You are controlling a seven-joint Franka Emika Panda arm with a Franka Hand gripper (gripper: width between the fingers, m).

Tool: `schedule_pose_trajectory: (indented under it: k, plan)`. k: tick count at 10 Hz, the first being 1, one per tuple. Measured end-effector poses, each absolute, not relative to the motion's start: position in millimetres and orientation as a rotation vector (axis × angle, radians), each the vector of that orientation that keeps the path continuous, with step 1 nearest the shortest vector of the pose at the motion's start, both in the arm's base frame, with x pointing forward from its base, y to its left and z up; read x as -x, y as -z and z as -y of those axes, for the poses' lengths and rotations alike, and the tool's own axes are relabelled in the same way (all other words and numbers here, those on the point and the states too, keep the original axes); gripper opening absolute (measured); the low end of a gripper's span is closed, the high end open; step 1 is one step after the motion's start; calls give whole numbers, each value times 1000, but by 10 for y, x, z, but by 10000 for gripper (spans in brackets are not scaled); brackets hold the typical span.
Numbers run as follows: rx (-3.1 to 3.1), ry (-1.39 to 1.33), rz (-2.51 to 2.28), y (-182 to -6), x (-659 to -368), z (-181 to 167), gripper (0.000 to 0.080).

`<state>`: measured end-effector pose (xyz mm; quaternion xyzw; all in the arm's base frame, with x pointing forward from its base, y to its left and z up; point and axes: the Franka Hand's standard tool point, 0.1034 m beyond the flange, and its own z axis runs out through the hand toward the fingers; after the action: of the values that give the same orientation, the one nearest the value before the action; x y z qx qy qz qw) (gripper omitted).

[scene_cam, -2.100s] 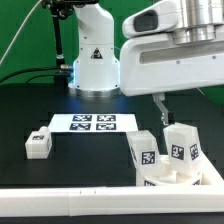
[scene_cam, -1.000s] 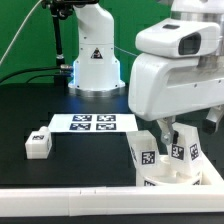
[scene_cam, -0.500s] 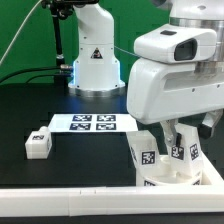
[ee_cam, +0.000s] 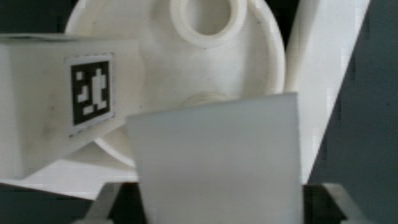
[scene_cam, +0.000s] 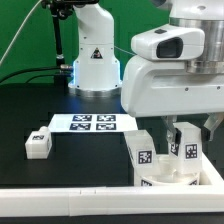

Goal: Assemble stool

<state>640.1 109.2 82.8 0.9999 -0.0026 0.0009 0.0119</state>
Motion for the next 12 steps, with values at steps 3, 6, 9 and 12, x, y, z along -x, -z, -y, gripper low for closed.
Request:
schedule_pose_trajectory:
  k: [3,6,9,12]
  plan:
    - [-3057,-36,636,-823,-6458,-1096,344]
    - [-2862,-53,1369,-801,-6483,-1079,344]
    - [-2717,-25,1664,-798,-6474,-1076,344]
    - [-2451,5,2059,-789,-6461,-1085,344]
